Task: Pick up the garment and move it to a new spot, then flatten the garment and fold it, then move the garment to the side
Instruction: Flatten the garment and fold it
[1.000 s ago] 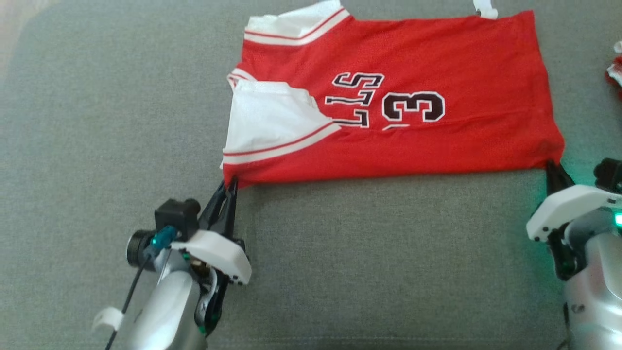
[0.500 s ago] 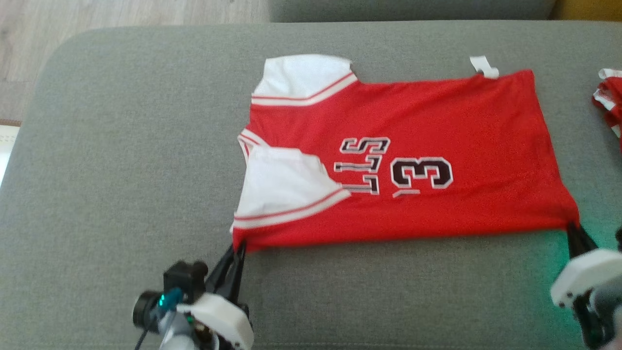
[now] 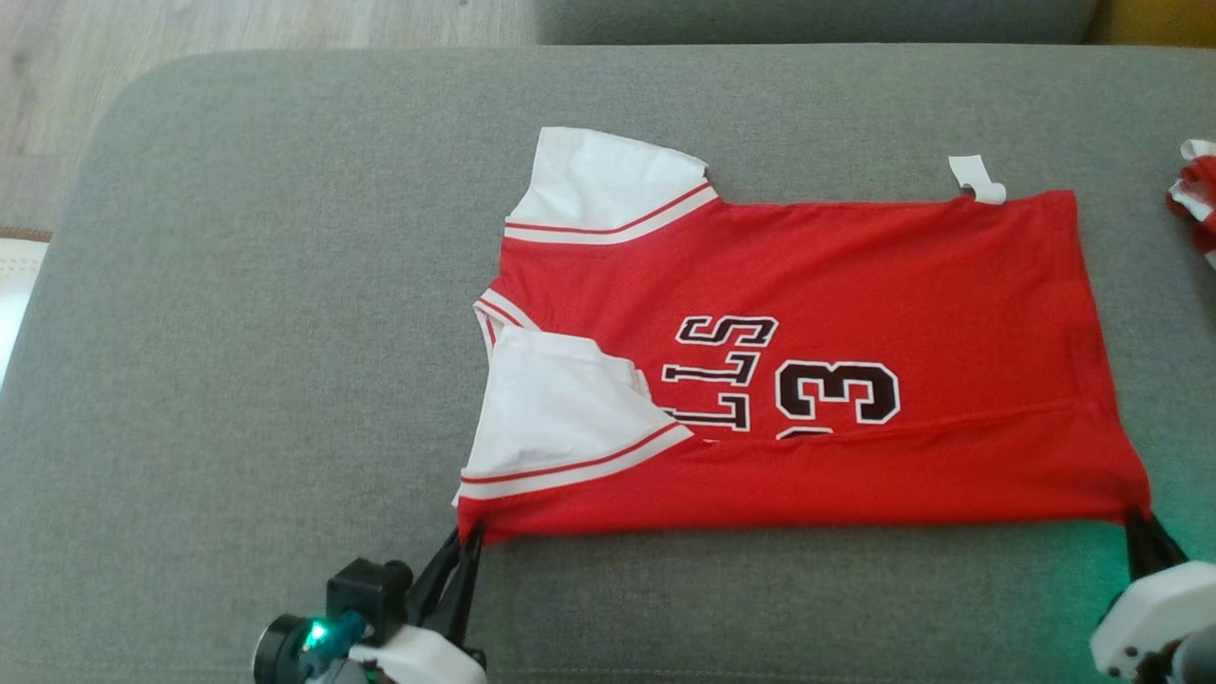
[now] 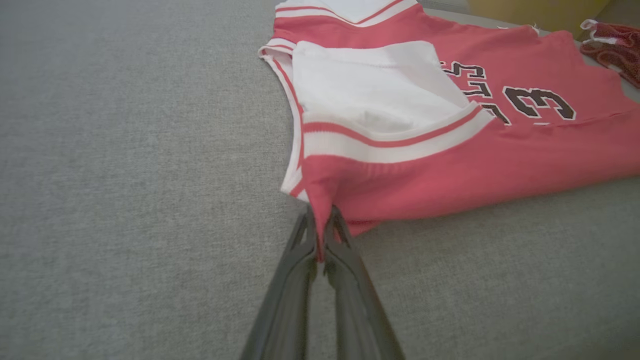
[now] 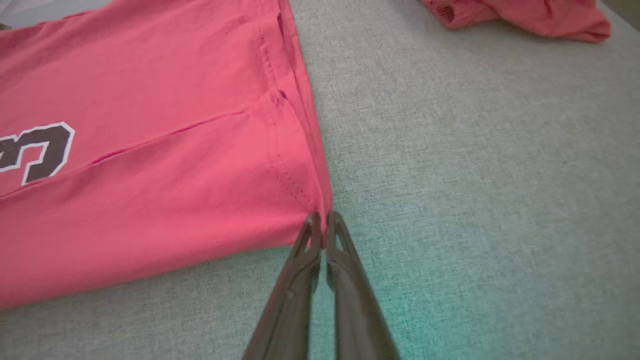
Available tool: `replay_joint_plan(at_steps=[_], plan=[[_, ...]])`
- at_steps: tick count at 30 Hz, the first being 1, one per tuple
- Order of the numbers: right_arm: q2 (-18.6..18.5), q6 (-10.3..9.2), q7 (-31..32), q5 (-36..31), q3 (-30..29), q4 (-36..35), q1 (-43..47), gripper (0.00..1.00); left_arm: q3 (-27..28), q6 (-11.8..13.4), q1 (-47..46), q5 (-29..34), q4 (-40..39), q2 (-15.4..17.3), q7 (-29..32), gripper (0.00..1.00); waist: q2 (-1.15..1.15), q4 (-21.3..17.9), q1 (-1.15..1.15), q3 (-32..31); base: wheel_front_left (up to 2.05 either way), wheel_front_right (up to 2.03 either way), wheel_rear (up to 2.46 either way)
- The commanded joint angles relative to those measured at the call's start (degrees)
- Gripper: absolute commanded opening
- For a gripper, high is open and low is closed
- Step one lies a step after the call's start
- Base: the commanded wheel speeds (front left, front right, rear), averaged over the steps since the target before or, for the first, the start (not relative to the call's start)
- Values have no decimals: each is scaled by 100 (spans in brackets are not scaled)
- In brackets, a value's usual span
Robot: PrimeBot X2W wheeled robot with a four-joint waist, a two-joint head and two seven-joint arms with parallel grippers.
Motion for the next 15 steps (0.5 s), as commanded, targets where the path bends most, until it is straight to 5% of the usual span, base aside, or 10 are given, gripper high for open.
replay_joint_plan(at_steps=[1, 4, 5, 6, 7, 15], plan=[[-105, 37, 26, -48, 17, -246, -6, 0, 159, 49, -68, 33, -188, 105, -4, 0, 0, 3, 0, 13, 0, 0, 0], [-46, 37, 89, -74, -40, -386, 43, 0, 122, 71, -43, 36, -253, 121, 97, 0, 0, 5, 0, 54, 0, 0, 0], [-29, 37, 91, -99, -77, -425, 47, 67, 115, 84, -36, 29, -256, 122, 159, 28, 0, 3, 0, 66, 0, 0, 0], [-16, 37, 81, -138, -127, -469, 42, 100, 106, 93, -33, 19, -255, 124, 229, 77, 0, 2, 0, 78, 0, 0, 0], [-3, 37, 61, -160, -163, -520, 33, 100, 101, 102, -39, 18, -275, 129, 259, 100, 0, 0, 0, 89, 0, 0, 0], [5, 37, -332, -258, -352, -1011, -172, 100, 283, 19, -626, -17, -1457, 419, 657, 100, 0, -8, 0, 314, 0, 0, 0]])
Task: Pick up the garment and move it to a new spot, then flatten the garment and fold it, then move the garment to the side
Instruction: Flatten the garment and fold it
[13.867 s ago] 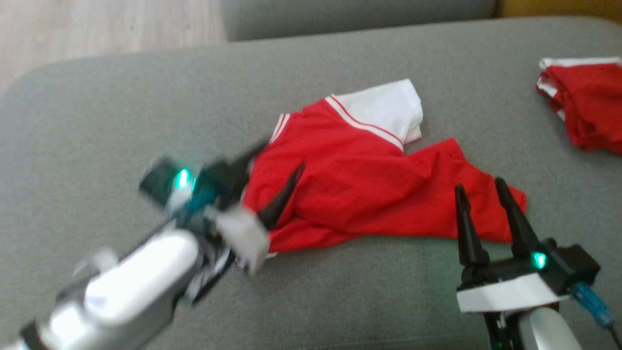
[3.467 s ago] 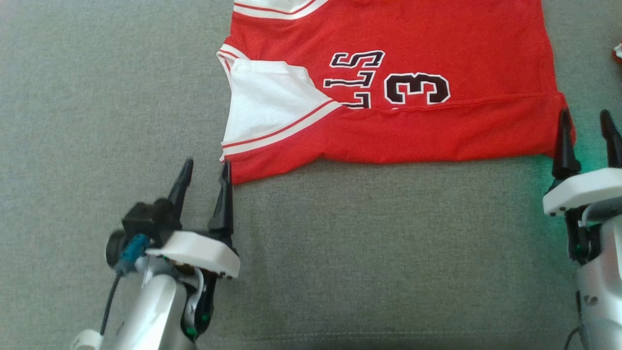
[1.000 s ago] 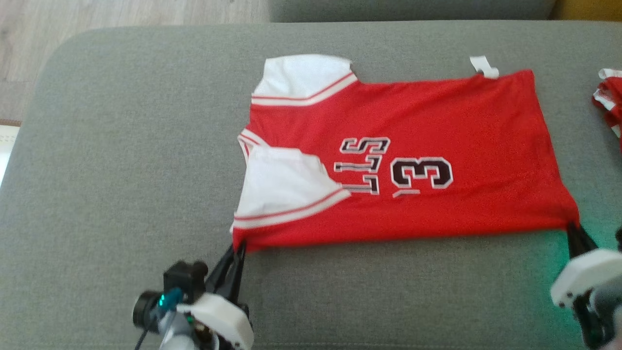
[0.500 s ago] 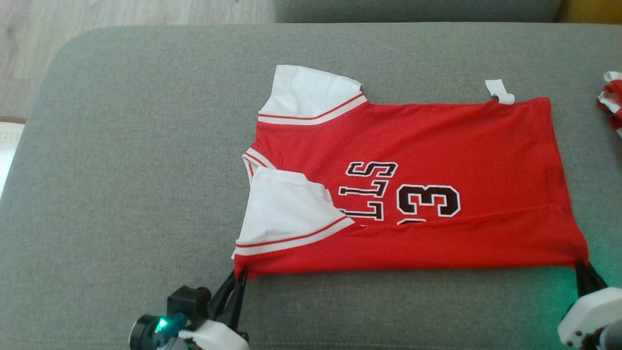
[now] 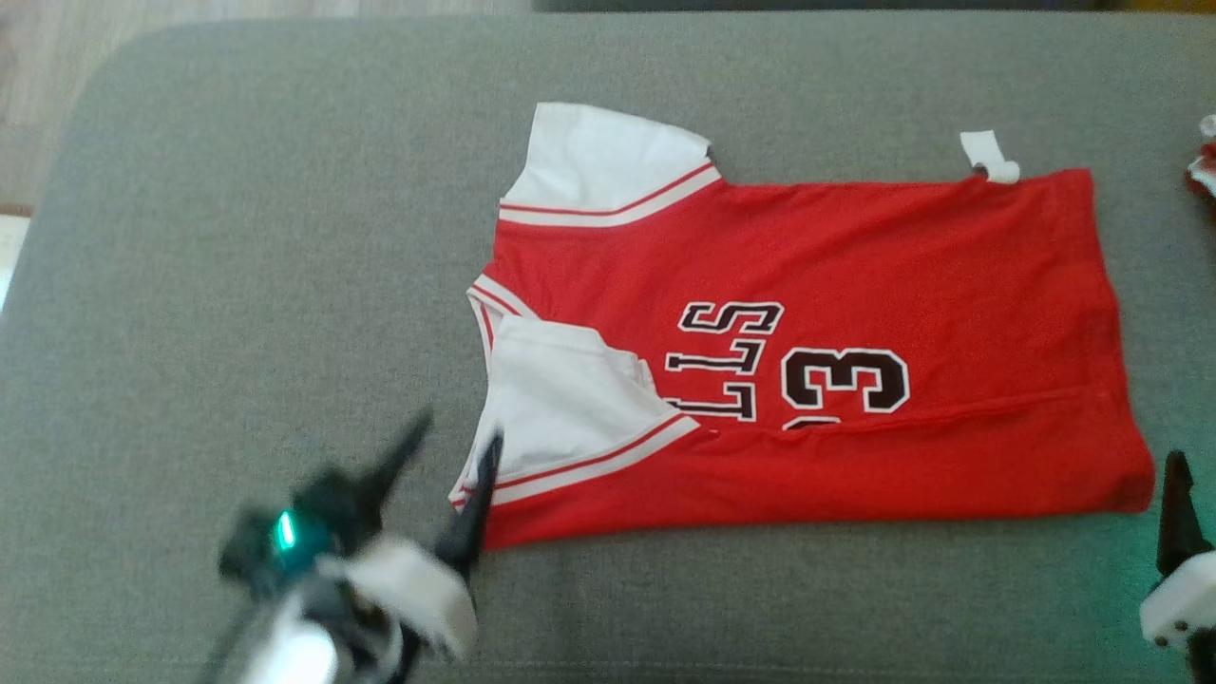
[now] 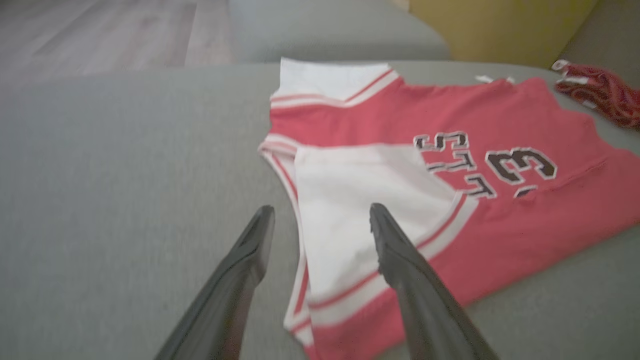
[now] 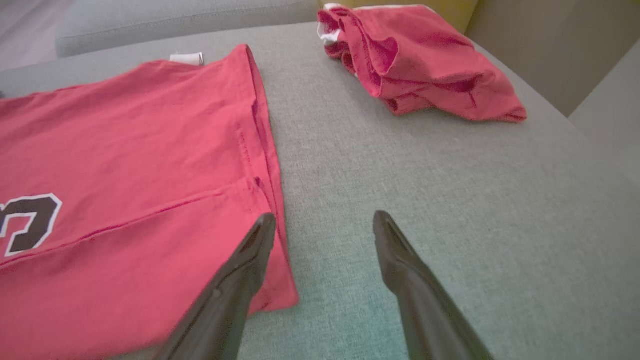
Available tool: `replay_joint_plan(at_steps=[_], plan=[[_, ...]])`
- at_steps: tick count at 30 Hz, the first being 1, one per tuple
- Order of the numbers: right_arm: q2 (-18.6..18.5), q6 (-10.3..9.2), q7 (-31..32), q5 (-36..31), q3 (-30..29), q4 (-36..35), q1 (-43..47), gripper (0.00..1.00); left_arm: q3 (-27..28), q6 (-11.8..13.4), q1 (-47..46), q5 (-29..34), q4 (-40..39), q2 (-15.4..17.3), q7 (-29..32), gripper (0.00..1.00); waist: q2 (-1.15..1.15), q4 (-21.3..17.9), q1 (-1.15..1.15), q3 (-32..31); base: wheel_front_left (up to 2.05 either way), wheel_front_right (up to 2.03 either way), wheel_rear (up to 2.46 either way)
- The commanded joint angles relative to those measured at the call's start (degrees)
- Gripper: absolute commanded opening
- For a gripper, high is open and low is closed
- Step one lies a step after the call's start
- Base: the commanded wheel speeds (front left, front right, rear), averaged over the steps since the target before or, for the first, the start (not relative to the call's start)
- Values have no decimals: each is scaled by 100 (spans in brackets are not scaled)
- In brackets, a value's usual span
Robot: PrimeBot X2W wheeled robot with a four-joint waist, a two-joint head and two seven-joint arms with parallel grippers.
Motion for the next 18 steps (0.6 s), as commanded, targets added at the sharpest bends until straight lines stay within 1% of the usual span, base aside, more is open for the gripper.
replay_joint_plan(at_steps=[1, 4, 7, 11, 15, 18], plan=[[-119, 39, -71, -38, 89, -237, -233, 100, 276, -64, -607, -34, -366, 126, 82, 100, 0, 19, 0, 128, 0, 0, 0], [-150, 39, -124, -84, 145, -307, -401, 100, 413, -356, -1525, -206, -696, 291, 601, 100, 0, 3, 0, 396, 0, 0, 0], [-200, 39, -129, -103, 275, -392, -616, 100, 471, -642, -2642, -391, -479, 478, 1191, 100, 0, -81, 0, 726, 0, 0, 0], [-273, 39, -147, -94, 397, -518, -914, 100, 338, -838, -4066, -730, 326, 620, 1993, 100, 0, -235, 0, 1155, 0, 0, 0], [-310, 39, -172, -94, 496, -575, -1155, 100, 152, -893, -5325, -1172, 1355, 641, 2824, 100, 0, -400, 0, 1514, 0, 0, 0], [-287, 39, -206, -95, 591, -561, -1304, 100, 65, -902, -6076, -1345, 2138, 612, 3126, 100, 0, -541, 0, 1739, 0, 0, 0]])
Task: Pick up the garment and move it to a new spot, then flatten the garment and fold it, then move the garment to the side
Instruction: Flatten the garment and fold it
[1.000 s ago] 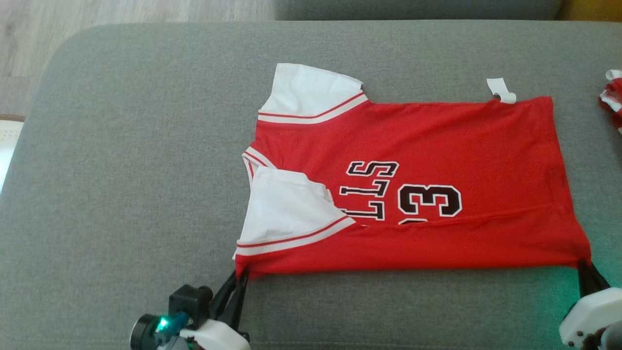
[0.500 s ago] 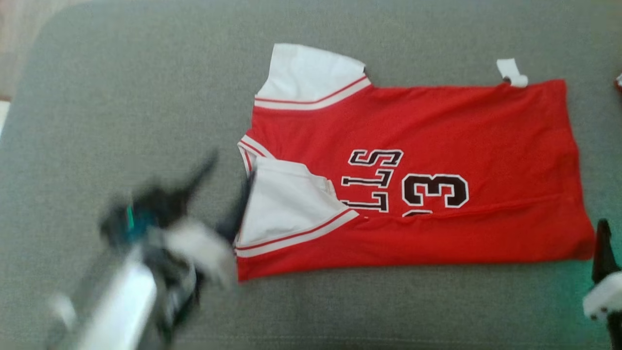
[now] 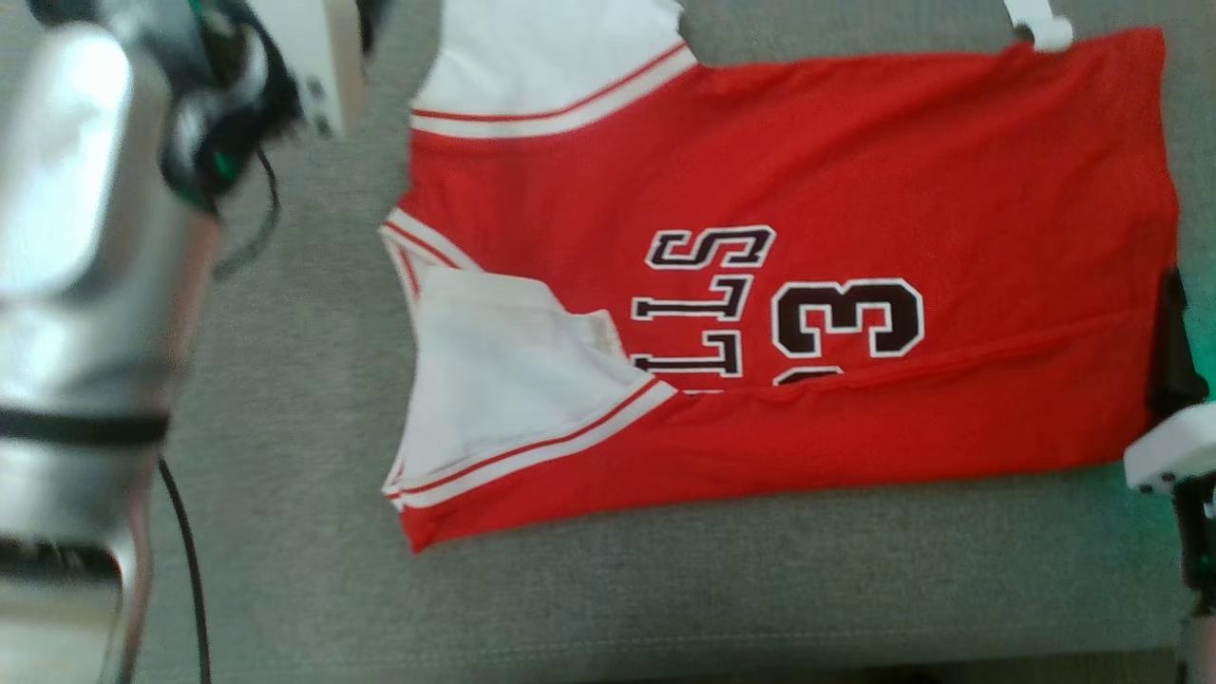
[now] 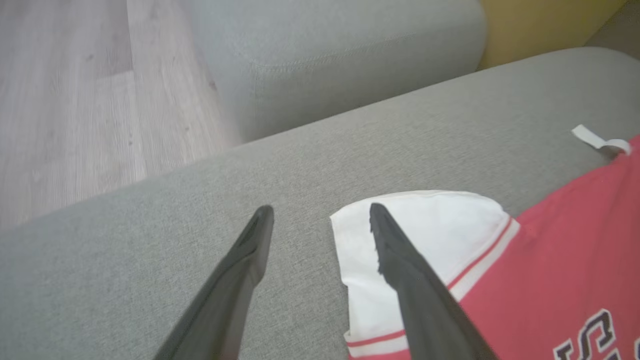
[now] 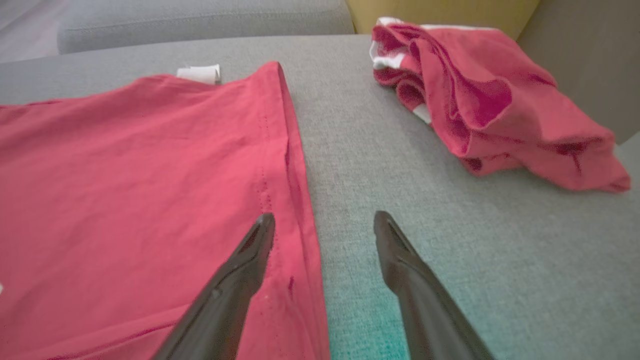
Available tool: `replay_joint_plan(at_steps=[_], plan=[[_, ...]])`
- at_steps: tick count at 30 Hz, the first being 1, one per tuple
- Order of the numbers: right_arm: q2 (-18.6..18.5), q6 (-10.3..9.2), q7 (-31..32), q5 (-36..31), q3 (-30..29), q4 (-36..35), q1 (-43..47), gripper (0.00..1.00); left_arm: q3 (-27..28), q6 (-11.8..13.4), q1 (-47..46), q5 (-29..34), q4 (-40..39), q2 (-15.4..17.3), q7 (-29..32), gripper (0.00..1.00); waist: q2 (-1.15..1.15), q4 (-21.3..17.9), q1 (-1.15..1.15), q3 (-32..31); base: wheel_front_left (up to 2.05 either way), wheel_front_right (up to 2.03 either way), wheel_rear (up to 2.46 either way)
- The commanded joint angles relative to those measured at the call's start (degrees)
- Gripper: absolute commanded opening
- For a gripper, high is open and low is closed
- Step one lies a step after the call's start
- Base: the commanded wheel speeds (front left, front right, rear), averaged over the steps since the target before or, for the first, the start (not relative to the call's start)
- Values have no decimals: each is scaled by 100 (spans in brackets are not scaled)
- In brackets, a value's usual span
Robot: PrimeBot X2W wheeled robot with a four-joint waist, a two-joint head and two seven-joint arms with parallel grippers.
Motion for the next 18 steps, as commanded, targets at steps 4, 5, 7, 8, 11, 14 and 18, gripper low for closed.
replay_joint_plan(at_steps=[4, 5, 7, 8, 11, 14, 18], plan=[[-56, 37, -116, -15, 176, -154, -216, 100, 0, -32, -883, -19, 666, 136, 113, 100, 0, -368, -1, 462, 0, 0, 0], [-54, 37, -135, -14, 176, -133, -247, 100, -31, -32, -999, -20, 836, 112, 110, 100, 0, -401, -1, 509, 0, 0, 0], [-51, 37, -172, -6, 186, -87, -313, 100, -155, -33, -1201, 34, 1128, 104, 91, 100, 0, -472, -1, 595, 0, 0, 0], [-51, 37, -191, -1, 197, -65, -342, 100, -229, -33, -1284, 59, 1245, 113, 76, 100, 0, -506, -1, 631, 0, 0, 0], [-52, 37, -247, 14, 222, 4, -414, 100, -515, -34, -1448, 126, 1523, 166, 64, 100, 0, -569, -1, 692, 0, 0, 0], [-45, 37, -276, 20, 226, 41, -457, 100, -675, -34, -1519, 157, 1675, 230, 59, 100, 0, -595, -1, 716, 0, 0, 0], [-26, 37, -337, 33, 222, 116, -514, 100, -941, -34, -1588, 45, 1920, 313, 1, 100, 0, -626, -1, 743, 0, 0, 0]])
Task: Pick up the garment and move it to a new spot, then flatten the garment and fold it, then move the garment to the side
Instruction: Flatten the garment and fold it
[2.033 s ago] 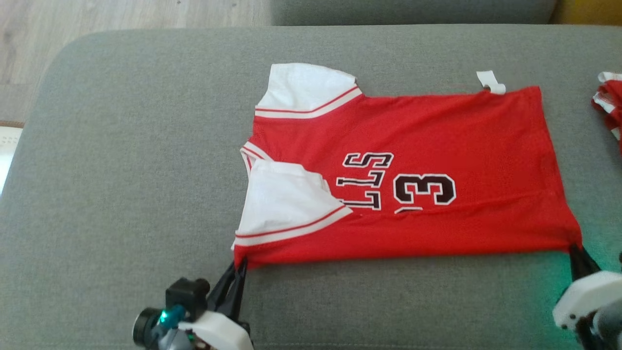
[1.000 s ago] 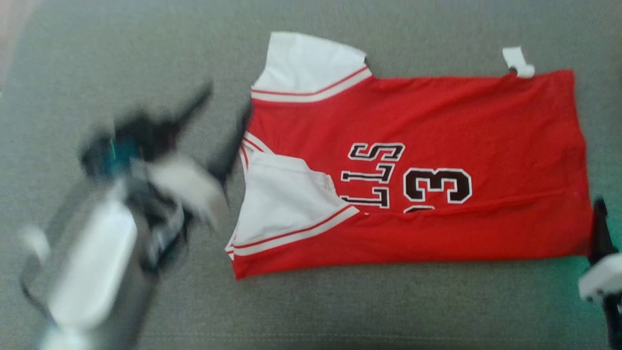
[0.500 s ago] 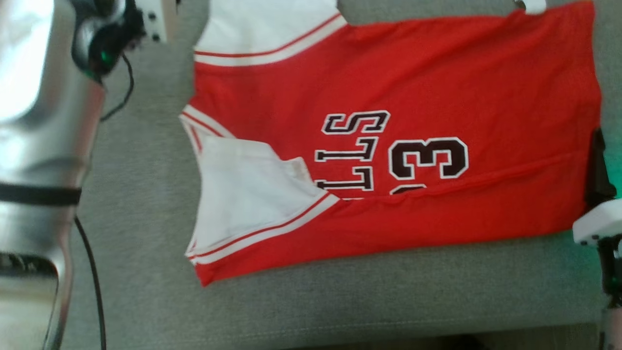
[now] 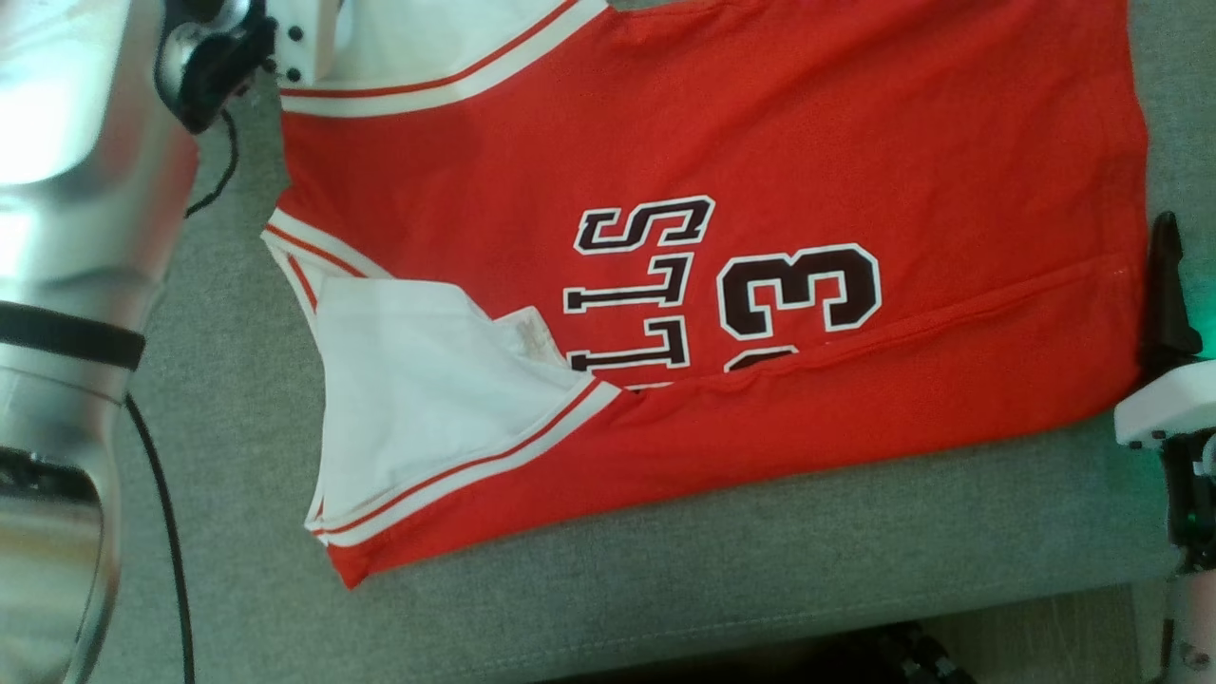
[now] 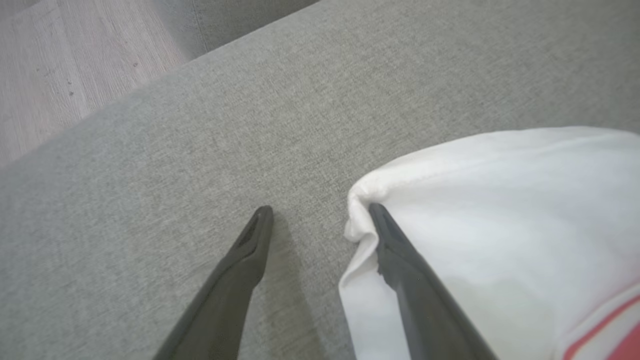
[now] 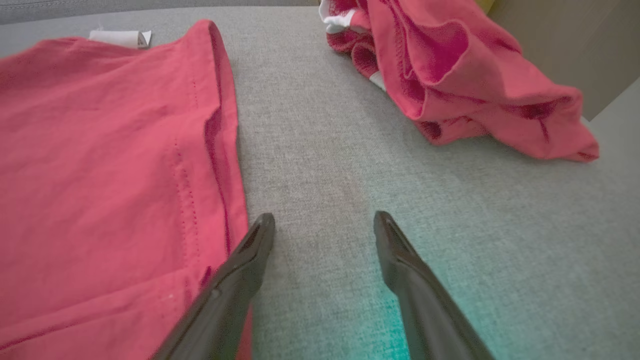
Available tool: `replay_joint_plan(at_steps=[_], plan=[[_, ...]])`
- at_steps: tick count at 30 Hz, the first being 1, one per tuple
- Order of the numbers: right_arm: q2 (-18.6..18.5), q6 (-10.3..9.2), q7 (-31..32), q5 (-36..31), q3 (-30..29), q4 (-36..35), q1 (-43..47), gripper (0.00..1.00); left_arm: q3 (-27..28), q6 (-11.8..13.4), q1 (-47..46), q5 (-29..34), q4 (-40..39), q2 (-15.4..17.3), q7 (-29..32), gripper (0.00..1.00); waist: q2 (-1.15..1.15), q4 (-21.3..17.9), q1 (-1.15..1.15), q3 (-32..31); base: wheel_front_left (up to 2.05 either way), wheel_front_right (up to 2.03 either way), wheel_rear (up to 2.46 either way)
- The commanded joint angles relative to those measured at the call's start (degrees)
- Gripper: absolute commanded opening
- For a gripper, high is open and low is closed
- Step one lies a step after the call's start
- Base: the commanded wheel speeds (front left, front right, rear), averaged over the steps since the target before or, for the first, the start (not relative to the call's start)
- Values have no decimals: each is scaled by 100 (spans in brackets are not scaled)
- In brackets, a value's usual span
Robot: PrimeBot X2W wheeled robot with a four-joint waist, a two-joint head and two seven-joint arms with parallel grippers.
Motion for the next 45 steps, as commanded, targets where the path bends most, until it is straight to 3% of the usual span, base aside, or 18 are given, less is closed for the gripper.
replay_joint_plan(at_steps=[1, 4, 5, 8, 13, 17, 20, 22, 27, 32, 40, 45], plan=[[-43, 39, -51, 29, 92, -124, -13, 100, 73, 8, -294, -54, -82, 301, -21, 100, 0, -2, 0, 3, 0, 0, 0], [-35, 39, -80, 27, 94, -80, -30, 100, -23, 8, -325, -141, 5, 324, -58, 100, 0, -16, 0, 10, 0, 0, 0], [-33, 39, -92, 26, 93, -63, -39, 100, -53, 8, -327, -205, 7, 319, -71, 89, 0, -20, 0, 10, 0, 0, 0], [-31, 39, -136, 17, 71, -15, -67, 100, -181, 8, -328, -411, -104, 315, -164, 0, 0, -16, 0, 4, 0, 0, 0], [-48, 39, -187, -10, -11, 24, -47, 100, -572, 8, -317, -559, -617, 453, -705, 0, 0, 64, 0, -88, 0, 0, 0], [-61, 39, -178, -29, -68, 25, -31, 100, -1097, 8, -217, -317, -1168, 678, -1333, 0, 0, 155, 0, -184, 0, 0, 0], [-63, 39, -151, -47, -93, 11, 0, 100, -1455, 8, 134, -653, -1417, 705, -1230, 3, 0, 245, 0, -242, 0, 0, 0], [-67, 39, -129, -59, -100, 5, 0, 100, -1611, 8, 263, -928, -1572, 771, -1104, 100, 0, 287, 0, -258, 0, 0, 0], [-86, 39, -109, -79, -102, -9, -9, 100, -1508, 8, 303, -1618, -1831, 864, -1032, 100, 0, 359, 0, -296, 0, 0, 0], [-104, 39, -120, -85, -89, 13, -5, 100, -1144, 86, 127, -1930, -1802, 938, -1148, 100, 0, 349, 0, -329, 0, 0, 0], [-86, 39, -155, -65, -20, 61, -6, 100, -1050, 291, -63, -1908, -1261, 908, -1199, 100, 0, 226, 0, -282, 0, 0, 0], [-81, 39, -179, -36, 30, 100, -73, 100, -1174, 294, -304, -1685, -693, 810, -1353, 100, 0, 110, 0, -178, 0, 0, 0]])
